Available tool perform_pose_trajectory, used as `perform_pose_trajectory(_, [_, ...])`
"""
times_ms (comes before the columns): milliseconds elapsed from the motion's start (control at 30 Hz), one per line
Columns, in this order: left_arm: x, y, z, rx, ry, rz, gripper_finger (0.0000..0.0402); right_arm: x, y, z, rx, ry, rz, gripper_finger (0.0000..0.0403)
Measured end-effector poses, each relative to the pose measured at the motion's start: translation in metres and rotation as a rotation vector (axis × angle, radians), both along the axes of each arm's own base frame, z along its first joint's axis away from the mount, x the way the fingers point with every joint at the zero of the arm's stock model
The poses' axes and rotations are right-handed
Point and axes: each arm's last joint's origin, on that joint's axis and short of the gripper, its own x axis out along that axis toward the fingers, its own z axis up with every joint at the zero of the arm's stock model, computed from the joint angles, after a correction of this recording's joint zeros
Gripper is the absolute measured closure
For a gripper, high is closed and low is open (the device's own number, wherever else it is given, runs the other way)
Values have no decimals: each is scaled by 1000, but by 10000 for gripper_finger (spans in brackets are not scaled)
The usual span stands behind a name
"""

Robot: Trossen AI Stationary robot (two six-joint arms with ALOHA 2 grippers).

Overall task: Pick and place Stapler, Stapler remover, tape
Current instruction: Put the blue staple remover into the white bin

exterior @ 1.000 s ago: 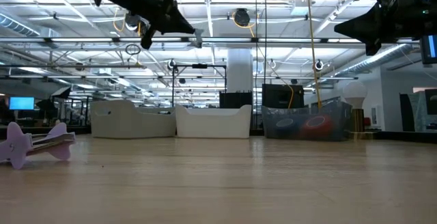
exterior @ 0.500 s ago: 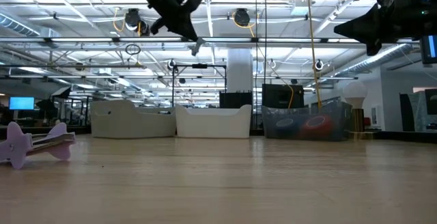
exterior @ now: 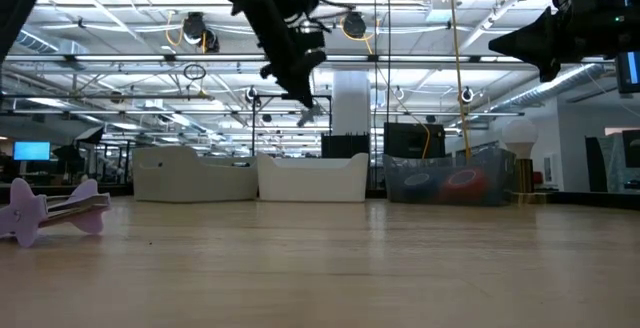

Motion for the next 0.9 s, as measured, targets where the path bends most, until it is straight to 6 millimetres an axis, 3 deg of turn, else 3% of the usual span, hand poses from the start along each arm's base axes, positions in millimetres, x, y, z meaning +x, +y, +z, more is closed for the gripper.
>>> perform_pose_trajectory(300, [20, 9, -46, -3, 217, -130, 402, 0, 0, 0, 0, 1, 0, 403])
perform_pose_trajectory(500, [25, 11, -66, -3, 285, -191, 402, 0, 0, 0, 0, 2, 0, 403])
perform_pose_trajectory(900, [29, 12, -80, -27, 322, -249, 402, 0, -1, -5, -39, 71, -32, 403])
